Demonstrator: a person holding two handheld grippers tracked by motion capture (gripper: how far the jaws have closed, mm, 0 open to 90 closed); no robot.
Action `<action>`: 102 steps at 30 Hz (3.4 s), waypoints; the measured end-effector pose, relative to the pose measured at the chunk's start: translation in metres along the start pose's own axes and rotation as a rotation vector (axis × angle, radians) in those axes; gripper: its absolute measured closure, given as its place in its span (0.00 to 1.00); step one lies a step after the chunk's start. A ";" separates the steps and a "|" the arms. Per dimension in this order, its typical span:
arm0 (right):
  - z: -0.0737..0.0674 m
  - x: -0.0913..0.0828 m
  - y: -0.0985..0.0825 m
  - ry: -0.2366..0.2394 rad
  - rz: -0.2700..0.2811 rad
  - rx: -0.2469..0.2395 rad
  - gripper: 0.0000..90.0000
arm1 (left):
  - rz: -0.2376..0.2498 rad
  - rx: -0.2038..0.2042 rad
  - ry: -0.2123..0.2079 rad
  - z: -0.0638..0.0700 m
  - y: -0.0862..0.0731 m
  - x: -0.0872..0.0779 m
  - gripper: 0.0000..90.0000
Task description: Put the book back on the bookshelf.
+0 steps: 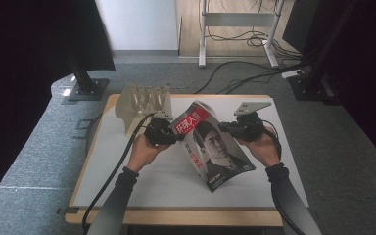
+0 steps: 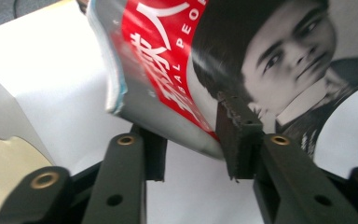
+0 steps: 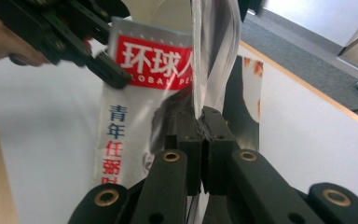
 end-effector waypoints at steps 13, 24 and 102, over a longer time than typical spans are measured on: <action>0.012 0.001 -0.003 -0.041 0.050 0.009 0.96 | 0.029 0.083 0.049 0.012 0.024 -0.029 0.82; 0.022 0.001 -0.006 -0.069 0.093 0.032 0.96 | 0.099 0.150 0.060 0.023 0.042 -0.051 0.90; 0.020 0.032 -0.211 -0.249 -0.172 0.219 0.12 | 0.148 0.053 0.090 -0.016 0.011 -0.104 0.97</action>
Point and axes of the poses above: each handheld gripper's, and its own axes: x roughly forward along the jaws, y roughly out of its top, z roughly to its right, the point moved 10 cm from there along x, roughly forward along the jaws, and after that the axes turned 4 degrees about -x, right-handed, at the moved point
